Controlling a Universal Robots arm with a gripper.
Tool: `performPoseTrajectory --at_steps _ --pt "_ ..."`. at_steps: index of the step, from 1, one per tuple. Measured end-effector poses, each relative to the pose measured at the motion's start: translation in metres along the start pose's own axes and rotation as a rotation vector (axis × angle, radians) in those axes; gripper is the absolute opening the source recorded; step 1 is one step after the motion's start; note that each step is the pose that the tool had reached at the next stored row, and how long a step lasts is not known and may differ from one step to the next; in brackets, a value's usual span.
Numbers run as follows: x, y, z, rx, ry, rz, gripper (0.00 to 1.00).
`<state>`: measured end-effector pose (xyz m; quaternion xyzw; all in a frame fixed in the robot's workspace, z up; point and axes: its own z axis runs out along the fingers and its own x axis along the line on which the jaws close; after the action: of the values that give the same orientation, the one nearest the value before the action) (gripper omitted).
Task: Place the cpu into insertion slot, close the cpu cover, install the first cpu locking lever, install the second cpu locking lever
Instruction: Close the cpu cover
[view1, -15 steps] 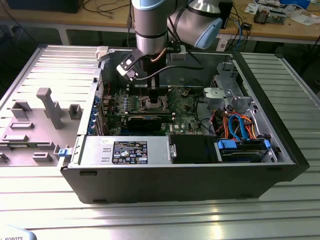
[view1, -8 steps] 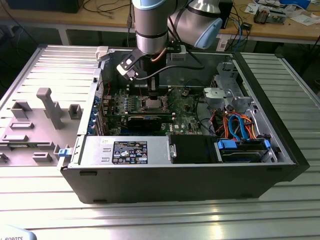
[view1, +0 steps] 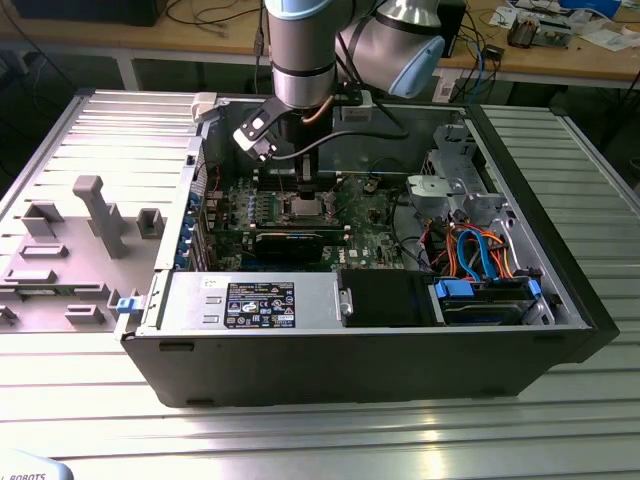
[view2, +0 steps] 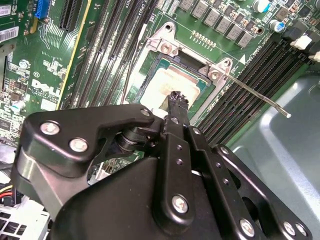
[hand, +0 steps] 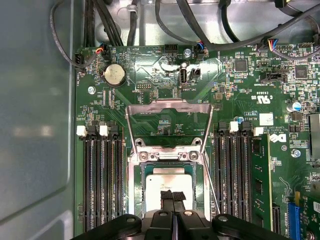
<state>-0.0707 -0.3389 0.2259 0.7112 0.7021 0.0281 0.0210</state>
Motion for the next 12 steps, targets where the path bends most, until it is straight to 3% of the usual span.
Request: performPoseTrajectory --at_steps 9,12 --pt "0.0000 0.0007 0.0001 0.0026 -0.0002 0.000 0.11" --pt "0.0001 0.0042 0.0003 0.0152 -0.0004 0.000 0.11"
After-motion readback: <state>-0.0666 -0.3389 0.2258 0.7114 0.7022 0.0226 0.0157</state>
